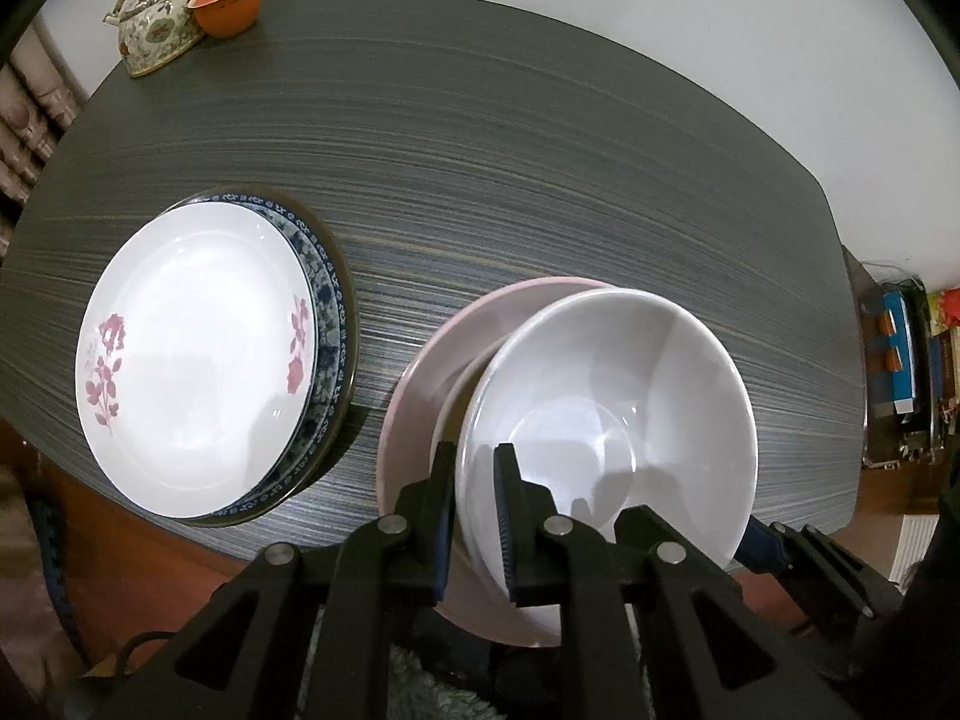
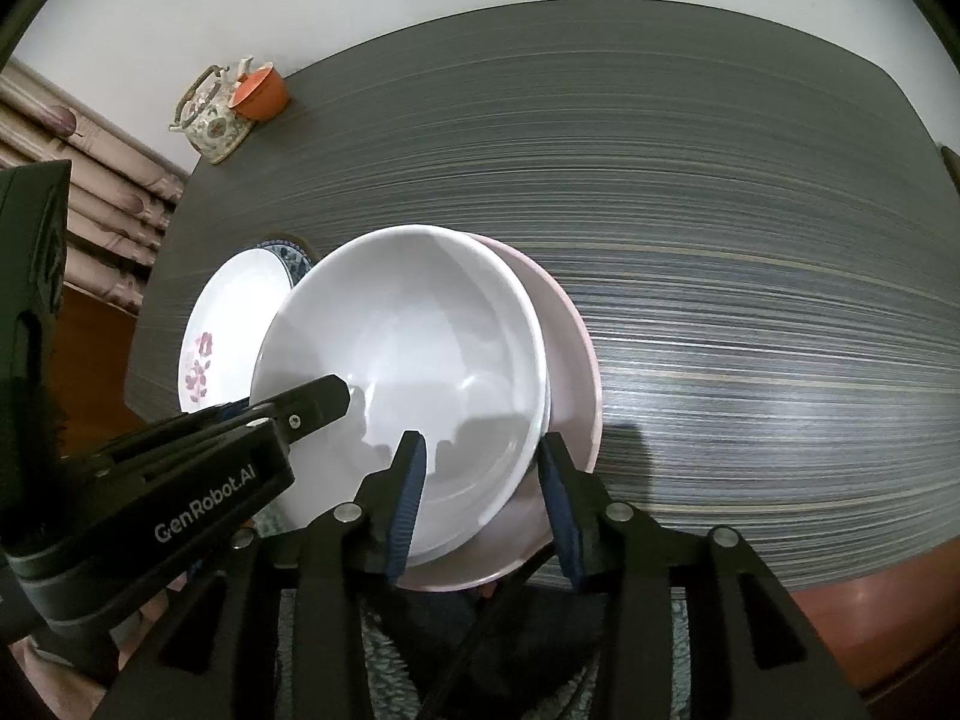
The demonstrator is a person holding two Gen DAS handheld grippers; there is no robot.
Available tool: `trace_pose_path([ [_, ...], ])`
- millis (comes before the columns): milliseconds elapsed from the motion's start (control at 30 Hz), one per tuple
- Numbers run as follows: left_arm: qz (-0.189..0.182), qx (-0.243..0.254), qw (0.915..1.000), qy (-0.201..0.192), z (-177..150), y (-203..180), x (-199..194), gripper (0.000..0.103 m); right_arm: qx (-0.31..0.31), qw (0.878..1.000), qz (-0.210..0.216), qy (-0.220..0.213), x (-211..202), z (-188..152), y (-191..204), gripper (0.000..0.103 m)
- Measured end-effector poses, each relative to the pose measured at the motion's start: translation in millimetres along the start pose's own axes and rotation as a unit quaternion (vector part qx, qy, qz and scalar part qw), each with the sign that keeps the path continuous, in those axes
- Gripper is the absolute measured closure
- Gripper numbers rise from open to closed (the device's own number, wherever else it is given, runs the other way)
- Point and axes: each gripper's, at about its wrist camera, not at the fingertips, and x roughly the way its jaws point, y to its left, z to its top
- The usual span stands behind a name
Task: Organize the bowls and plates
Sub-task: 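Lower the Dog bowl into the Rabbit bowl with the right tool, then grip the rim of the nested pink and white bowls with the right tool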
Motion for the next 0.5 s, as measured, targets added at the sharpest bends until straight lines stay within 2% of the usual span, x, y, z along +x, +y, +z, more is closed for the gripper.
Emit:
trace_pose_path([
  [167,-0.002,-0.003,1.0000,-0.005,-2,2,-4,0.090,-0.003,1.000,0.005,0.000,-2,-1,0,0.059],
  [233,-0.006,-0.002,1.0000,-0.007,-2,2,-6,0.086,-0.005,1.000,0.007,0.001,-2,-1,2,0.054],
  [333,-0.002,0.002,0.9998,-0.020,-3,3,-12,0.077,-0.008,1.000,0.007,0.000,-3,-2,4,0.054],
  [500,-0.012,0.002,0.9992,-0.039,2,4,-24,0.077,-0.006,1.000,0.007,-0.001,-5,-2,4,0.053],
])
